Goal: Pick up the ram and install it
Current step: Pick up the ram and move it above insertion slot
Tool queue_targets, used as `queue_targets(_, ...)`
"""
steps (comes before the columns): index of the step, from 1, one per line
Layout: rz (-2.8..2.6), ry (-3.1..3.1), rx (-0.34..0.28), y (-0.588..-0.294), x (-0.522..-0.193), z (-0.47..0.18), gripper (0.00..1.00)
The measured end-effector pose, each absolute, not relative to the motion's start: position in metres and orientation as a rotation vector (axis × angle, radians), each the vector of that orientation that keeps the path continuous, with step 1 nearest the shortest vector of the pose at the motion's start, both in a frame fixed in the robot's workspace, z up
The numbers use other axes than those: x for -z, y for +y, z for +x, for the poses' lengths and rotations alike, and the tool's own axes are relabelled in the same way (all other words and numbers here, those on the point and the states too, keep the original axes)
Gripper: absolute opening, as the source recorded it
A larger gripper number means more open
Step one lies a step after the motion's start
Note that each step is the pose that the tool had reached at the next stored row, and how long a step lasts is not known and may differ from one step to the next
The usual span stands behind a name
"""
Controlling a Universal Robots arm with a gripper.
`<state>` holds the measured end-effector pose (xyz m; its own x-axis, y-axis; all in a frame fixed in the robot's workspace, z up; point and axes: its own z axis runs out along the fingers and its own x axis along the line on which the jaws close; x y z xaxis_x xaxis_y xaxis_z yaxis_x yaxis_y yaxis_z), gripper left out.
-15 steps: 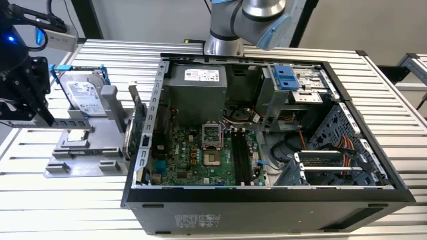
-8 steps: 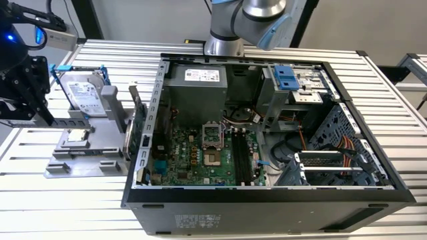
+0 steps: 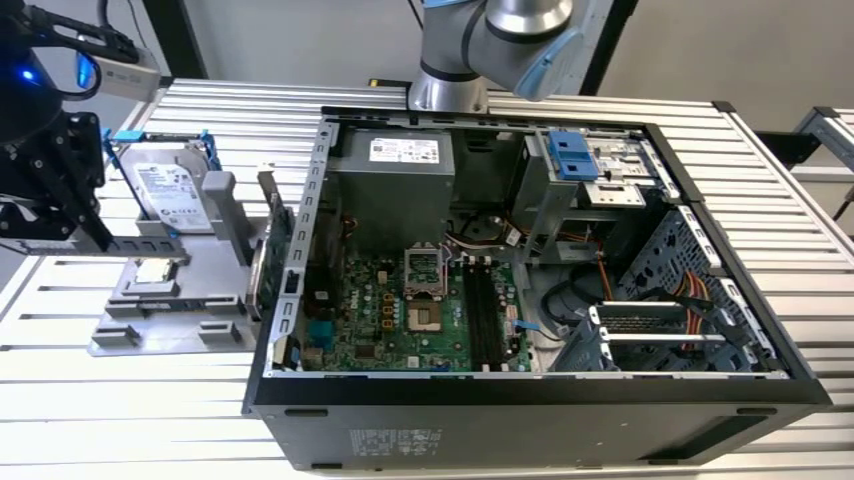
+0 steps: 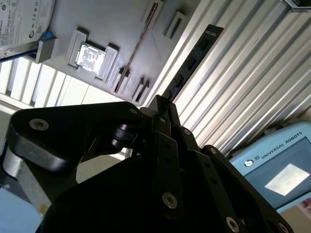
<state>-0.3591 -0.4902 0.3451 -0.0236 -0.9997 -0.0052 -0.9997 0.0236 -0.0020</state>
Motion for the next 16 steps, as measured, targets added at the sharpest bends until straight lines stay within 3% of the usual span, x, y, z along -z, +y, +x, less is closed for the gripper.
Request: queue_targets(16, -2.191, 2.244, -0.003, -0.4902, -0.3451, -0.3532, 0.0)
